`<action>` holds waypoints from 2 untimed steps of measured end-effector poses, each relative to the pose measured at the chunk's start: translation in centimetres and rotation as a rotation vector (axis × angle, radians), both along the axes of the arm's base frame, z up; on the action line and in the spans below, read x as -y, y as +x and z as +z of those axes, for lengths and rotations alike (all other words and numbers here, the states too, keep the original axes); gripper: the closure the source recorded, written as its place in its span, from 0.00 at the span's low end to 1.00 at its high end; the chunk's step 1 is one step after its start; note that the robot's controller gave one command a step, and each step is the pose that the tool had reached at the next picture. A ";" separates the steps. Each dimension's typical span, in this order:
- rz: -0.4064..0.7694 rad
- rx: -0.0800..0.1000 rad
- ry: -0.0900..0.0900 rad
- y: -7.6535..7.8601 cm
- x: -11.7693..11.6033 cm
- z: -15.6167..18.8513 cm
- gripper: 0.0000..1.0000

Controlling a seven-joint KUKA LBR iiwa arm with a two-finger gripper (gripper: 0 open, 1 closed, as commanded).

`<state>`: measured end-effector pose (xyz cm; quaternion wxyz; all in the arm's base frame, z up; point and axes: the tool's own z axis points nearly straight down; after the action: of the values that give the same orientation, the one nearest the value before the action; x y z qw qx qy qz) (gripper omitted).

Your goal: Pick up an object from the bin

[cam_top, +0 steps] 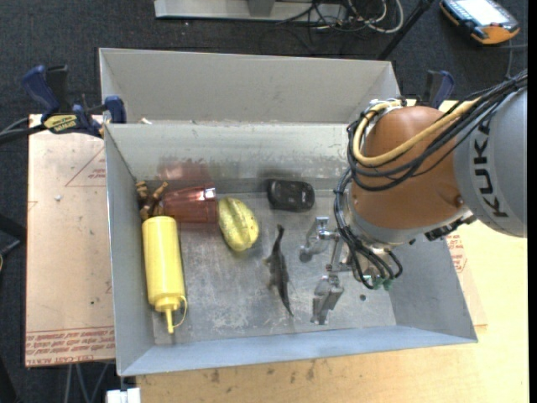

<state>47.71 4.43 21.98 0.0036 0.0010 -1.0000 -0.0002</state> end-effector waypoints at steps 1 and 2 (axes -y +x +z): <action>-0.002 0.007 0.000 0.2 0.0 0.3 0.00; 0.029 0.018 0.001 2.9 -1.2 -3.8 0.00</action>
Offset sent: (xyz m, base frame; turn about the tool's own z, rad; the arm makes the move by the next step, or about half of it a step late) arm 0.0744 0.0373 -0.1336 -0.0942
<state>50.56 5.65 18.15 -0.0052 0.0153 -0.9999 -0.0006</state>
